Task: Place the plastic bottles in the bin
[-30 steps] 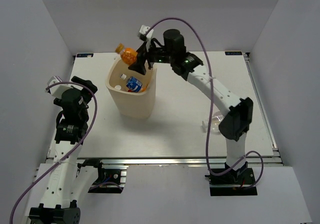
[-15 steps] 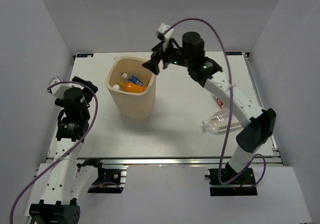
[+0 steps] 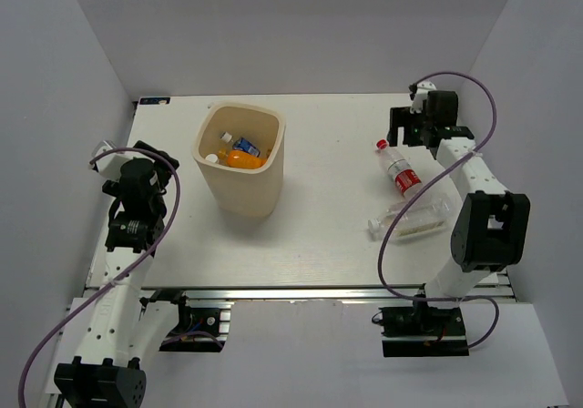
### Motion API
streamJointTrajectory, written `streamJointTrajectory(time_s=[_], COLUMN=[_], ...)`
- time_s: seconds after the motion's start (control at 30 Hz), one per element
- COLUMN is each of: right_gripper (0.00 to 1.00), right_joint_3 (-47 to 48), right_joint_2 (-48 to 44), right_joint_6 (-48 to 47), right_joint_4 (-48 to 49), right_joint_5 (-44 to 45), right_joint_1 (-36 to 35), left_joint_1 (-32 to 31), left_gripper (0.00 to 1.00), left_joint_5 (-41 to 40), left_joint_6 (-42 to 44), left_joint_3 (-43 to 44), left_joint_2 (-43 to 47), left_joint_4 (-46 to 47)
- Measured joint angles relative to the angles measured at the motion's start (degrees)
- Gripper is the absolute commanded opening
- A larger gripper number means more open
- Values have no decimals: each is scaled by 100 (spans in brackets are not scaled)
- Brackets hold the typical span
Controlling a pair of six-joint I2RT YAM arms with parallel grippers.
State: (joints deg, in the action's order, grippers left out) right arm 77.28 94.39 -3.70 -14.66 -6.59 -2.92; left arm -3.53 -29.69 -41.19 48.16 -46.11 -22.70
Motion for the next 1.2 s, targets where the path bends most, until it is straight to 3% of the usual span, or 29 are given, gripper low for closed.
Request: streamJointTrajectory(time_s=[0.2,0.47,0.53,0.67,0.83,1.07,1.2], right_gripper=[89,89,85,64,61,58,59], right_joint_3=[-13,-109,-107,-63,254,1158,1320], right_joint_2=[793,1484,1604,1808,1843,1394,555], right_joint_6=[-581,-1189,-1231,-1257,-1215,-1215,-1329], right_joint_4=[-584,-831,-824,-844,-739,-164,629], right_joint_5=[337,-120,-179,-275,-472,-846,-944], right_joint_1=[492,459,450,450,385,-227,-1303], left_joint_1=[0,0,0,0,0,0,0], left_gripper=[98,98,98,98,98,98,98], left_joint_5=[-11,-105,-120,-138,-140,-142,-149], left_joint_6=[-13,-59,-72,-87,-90,-114,-133], left_joint_3=[0,0,0,0,0,0,-9], left_joint_2=[-85,-105,-118,-149,-144,-59,31], left_joint_4=[2,4,2,-2,0,-4,-2])
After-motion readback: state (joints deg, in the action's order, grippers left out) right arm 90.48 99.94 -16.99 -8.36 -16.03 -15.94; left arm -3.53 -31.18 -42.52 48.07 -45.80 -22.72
